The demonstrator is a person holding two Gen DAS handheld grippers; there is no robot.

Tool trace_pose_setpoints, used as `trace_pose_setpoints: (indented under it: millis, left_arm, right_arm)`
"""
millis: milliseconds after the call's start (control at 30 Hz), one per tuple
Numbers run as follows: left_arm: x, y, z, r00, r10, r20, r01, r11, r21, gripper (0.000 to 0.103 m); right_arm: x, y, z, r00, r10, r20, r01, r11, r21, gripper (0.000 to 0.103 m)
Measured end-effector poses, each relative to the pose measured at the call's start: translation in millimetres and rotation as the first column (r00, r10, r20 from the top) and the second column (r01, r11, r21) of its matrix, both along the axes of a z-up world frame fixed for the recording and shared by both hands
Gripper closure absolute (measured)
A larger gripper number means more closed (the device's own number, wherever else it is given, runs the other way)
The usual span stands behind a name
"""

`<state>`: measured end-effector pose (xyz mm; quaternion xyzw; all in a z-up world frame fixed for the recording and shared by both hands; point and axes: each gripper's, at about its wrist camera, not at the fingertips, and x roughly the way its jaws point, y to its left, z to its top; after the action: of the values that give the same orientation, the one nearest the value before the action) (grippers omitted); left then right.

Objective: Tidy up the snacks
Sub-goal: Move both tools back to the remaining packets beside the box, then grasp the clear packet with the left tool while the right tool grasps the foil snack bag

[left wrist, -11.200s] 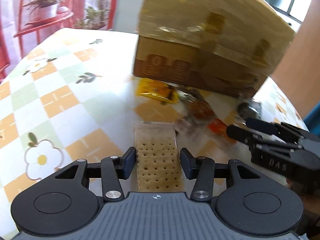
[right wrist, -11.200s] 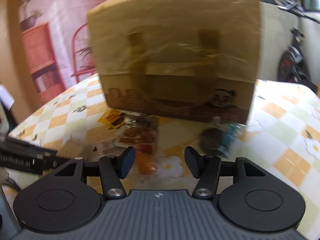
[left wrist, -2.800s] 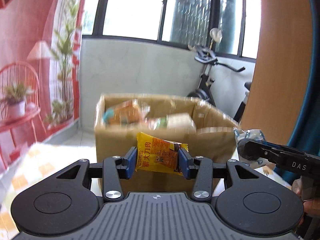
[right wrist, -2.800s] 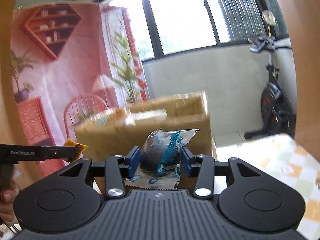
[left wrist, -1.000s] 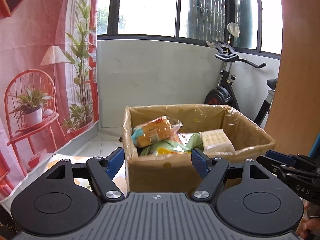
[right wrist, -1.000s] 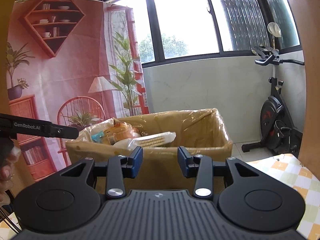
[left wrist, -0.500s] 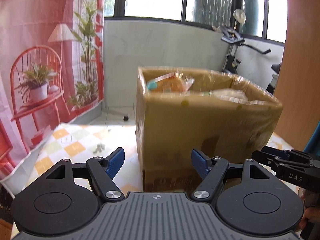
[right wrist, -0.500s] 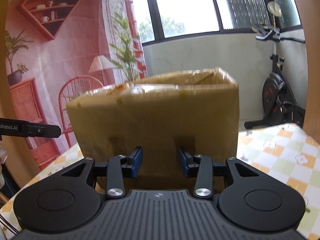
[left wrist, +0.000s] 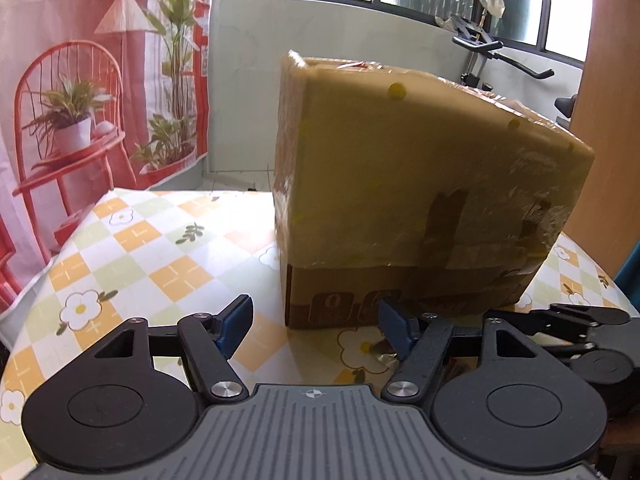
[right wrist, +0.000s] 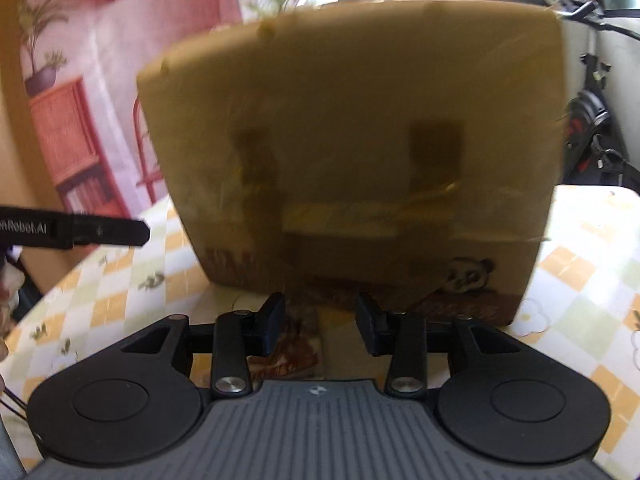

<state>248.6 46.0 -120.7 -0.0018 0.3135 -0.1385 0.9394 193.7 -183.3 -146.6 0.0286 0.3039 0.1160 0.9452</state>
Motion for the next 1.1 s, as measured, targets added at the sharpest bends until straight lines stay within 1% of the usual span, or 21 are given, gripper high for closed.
trace_pose_setpoints:
  millis: [100, 133, 200, 333, 400, 500, 533, 567, 600, 633, 767, 867, 967, 1100]
  left_arm:
    - [0, 2, -6, 1.000, 0.010, -0.014, -0.010, 1.000, -0.010, 0.031]
    - [1, 4, -8, 1.000, 0.012, -0.019, -0.013, 1.000, -0.013, 0.031]
    - [0, 6, -12, 0.999, 0.015, -0.029, -0.016, 1.000, -0.020, 0.031]
    - [-2, 10, -20, 0.999, 0.015, -0.044, -0.017, 0.999, -0.027, 0.031]
    - [-3, 11, -23, 0.999, 0.012, -0.049, -0.013, 1.000, -0.025, 0.031]
    - [-6, 12, -27, 0.998, 0.008, -0.058, -0.009, 1.000, -0.023, 0.031]
    - [-7, 12, -28, 0.998, 0.007, -0.060, -0.008, 1.000, -0.024, 0.031]
    - [-7, 13, -29, 0.998, 0.005, -0.063, -0.007, 1.000, -0.025, 0.031]
    - [-8, 13, -29, 0.998, 0.004, -0.066, -0.006, 1.000, -0.025, 0.031]
    - [-8, 12, -31, 0.998, 0.002, -0.069, -0.004, 1.000, -0.024, 0.031]
    - [-10, 10, -35, 0.996, -0.007, -0.085, 0.006, 1.000, -0.017, 0.031]
    - [-13, 5, -39, 0.995, -0.027, -0.093, 0.026, 1.000, -0.009, 0.031]
    - [-17, -4, -43, 0.993, -0.058, -0.101, 0.058, 0.998, 0.002, 0.031]
    - [-23, -20, -51, 0.989, -0.099, -0.114, 0.100, 0.995, 0.009, 0.031]
  right_arm:
    - [8, 14, -9, 0.998, 0.047, -0.041, -0.048, 0.998, -0.036, 0.047]
    - [11, 17, -12, 0.997, 0.061, -0.050, -0.064, 0.997, -0.046, 0.045]
    - [16, 25, -17, 0.993, 0.092, -0.070, -0.096, 0.993, -0.065, 0.038]
    - [25, 36, -27, 0.986, 0.128, -0.106, -0.139, 0.984, -0.108, 0.035]
    - [29, 41, -31, 0.987, 0.119, -0.112, -0.133, 0.983, -0.126, 0.035]
    - [38, 43, -38, 0.985, 0.096, -0.141, -0.114, 0.986, -0.121, 0.033]
    - [36, 43, -38, 0.987, 0.096, -0.130, -0.112, 0.986, -0.120, 0.032]
    - [36, 43, -39, 0.986, 0.099, -0.131, -0.115, 0.986, -0.124, 0.034]
    - [34, 43, -39, 0.987, 0.098, -0.127, -0.115, 0.984, -0.135, 0.040]
    - [31, 43, -39, 0.988, 0.096, -0.120, -0.113, 0.983, -0.142, 0.041]
    - [22, 33, -38, 0.989, 0.089, -0.115, -0.099, 0.991, -0.086, 0.045]
    - [13, 24, -35, 0.992, 0.066, -0.106, -0.074, 0.994, -0.076, 0.048]
    - [2, 13, -31, 0.994, 0.023, -0.105, -0.031, 0.996, -0.079, 0.051]
    - [-10, -7, -30, 0.994, -0.052, -0.094, 0.043, 0.995, -0.095, 0.051]
